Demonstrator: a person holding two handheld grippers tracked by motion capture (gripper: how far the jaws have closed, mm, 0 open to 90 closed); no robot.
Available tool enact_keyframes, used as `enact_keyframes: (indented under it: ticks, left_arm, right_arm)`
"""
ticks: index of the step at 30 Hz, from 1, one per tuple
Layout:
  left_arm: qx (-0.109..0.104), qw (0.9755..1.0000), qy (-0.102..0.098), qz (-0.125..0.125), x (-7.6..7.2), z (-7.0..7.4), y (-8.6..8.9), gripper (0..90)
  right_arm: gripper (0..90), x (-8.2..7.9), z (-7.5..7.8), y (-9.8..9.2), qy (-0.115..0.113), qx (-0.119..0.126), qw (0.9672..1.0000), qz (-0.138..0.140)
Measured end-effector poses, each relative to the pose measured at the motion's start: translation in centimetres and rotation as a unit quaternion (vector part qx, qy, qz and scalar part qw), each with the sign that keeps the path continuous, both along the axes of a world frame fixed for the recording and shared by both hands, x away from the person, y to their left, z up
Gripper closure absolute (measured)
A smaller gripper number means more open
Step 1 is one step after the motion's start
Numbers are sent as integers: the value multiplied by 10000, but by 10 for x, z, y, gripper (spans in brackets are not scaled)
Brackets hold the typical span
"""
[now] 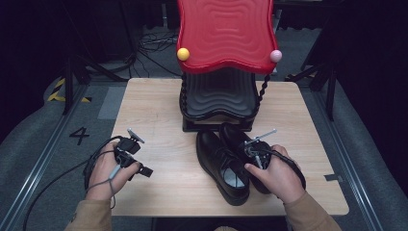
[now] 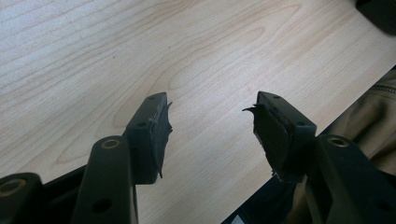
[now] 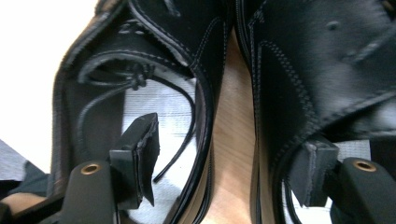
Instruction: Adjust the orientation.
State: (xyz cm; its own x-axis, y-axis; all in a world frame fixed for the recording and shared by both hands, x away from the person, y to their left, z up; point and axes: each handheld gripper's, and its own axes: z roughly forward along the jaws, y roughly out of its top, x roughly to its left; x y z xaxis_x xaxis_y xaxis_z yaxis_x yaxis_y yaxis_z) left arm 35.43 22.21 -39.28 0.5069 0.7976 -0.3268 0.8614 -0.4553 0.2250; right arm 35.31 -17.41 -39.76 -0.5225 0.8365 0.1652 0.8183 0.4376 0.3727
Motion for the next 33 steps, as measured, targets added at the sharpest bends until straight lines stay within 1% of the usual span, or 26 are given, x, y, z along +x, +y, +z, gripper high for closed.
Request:
enact_keyframes:
  ticks: [3,4,6,8,10,12,13,14,15,16,17,18,19,20,22,23,24,25,27,30,33]
  left_arm:
    - [11,10000,31,-3,1,-1,0,459]
    - [19,10000,39,-14,1,-1,0,458]
    - [25,10000,33,-14,1,-1,-1,457]
    - [15,10000,10,-4,1,-1,-1,457]
    - [27,10000,11,-21,2,0,-2,456]
    - [25,10000,10,-26,2,-1,-3,456]
    - [28,10000,11,-29,3,-1,-3,455]
    - [24,10000,25,-36,3,-2,-3,455]
    - [24,10000,25,-36,3,-2,-3,454]
    - [35,10000,40,-54,4,-2,-4,454]
    - [35,10000,40,-54,4,-2,-4,454]
    - [19,10000,29,-51,4,-2,-4,454]
    - [13,10000,21,-48,3,-2,-3,454]
    - [24,10000,12,-69,3,-1,-3,454]
    - [9,10000,9,-24,3,-2,-2,453]
    - [15,10000,10,-27,3,-2,-2,452]
    - [8,10000,19,-31,3,-2,-2,452]
    - [8,10000,19,-31,3,-2,-2,451]
    - [16,10000,20,-43,3,-2,-1,450]
    - [12,10000,2,-29,4,-2,-2,451]
    - [0,10000,3,-49,7,-2,-5,451]
  right_arm:
    - [373,1,-1,1,64,-26,10000,-6]
    - [396,2,-2,3,122,-102,9999,-17]
    - [397,3,-3,6,135,-166,9998,10]
    - [428,4,-2,7,172,-208,9996,-67]
    - [439,5,-2,8,226,-185,9995,-90]
    - [484,5,-2,9,207,-273,9993,-131]
    - [489,5,-1,10,228,-249,9993,-152]
    - [536,5,1,11,294,-157,9993,-176]
    - [536,5,1,11,294,-157,9993,-176]
    - [560,5,1,13,247,-58,9996,-145]
    - [560,5,1,13,247,-58,9996,-145]
    - [562,6,-1,20,356,-40,9993,-93]
    - [564,7,-2,26,350,-279,9990,-66]
    - [574,7,-1,27,349,-351,9988,-50]
    - [598,8,-2,27,366,-420,9984,-101]
    - [615,8,-4,28,374,-458,9982,-141]
    - [616,8,-7,29,386,-553,9976,-133]
    - [616,8,-7,29,386,-553,9976,-133]
    - [682,9,-16,29,398,-818,9958,-141]
    - [684,10,-16,26,408,-712,9966,-121]
    - [681,8,-17,28,331,-778,9964,-106]
